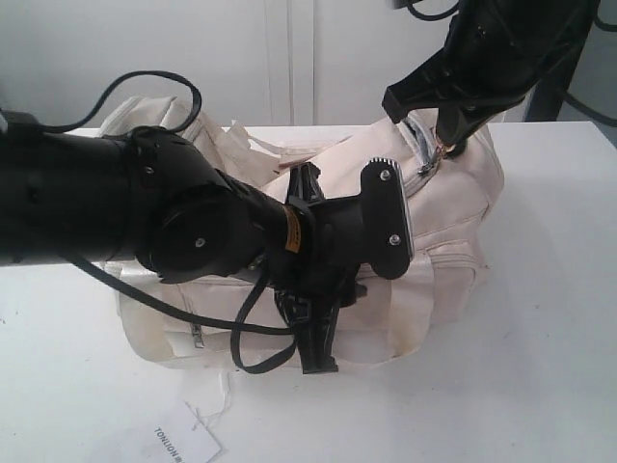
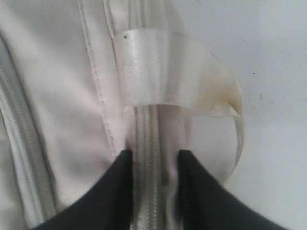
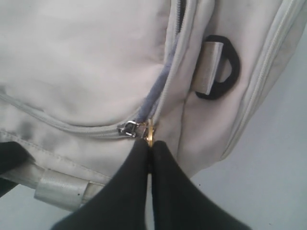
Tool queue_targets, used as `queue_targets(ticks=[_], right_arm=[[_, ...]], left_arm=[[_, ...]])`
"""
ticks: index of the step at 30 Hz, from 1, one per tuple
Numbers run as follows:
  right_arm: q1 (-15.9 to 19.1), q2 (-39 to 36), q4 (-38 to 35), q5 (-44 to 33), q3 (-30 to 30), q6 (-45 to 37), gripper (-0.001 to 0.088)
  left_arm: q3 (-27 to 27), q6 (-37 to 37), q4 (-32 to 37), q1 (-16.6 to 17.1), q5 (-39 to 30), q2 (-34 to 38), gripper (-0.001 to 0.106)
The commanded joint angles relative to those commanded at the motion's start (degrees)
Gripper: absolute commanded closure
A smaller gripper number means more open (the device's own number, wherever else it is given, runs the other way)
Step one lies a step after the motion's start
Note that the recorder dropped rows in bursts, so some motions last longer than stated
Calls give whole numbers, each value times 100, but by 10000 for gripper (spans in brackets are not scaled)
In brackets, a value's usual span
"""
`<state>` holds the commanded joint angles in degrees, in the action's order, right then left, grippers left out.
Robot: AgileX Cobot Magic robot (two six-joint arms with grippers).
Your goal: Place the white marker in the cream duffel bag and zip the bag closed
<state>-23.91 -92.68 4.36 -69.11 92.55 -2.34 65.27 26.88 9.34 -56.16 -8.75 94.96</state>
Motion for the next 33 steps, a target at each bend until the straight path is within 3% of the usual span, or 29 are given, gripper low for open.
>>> queue_targets(ticks=[18,22,26,33], right_arm=[[0,-250,95,1435,0,0,868],[0,-250,405,1669,0,39,868],[0,-240,1165,1780,0,1047,868],[0,-214,1400,2314,0,1000,868]], left_arm=[[0,138,16,0,-555,0,1048],[0,269,16,0,-683,0,1050],[0,329,16,0,-852,0,1050],[0,329,16,0,-904,0,1050]])
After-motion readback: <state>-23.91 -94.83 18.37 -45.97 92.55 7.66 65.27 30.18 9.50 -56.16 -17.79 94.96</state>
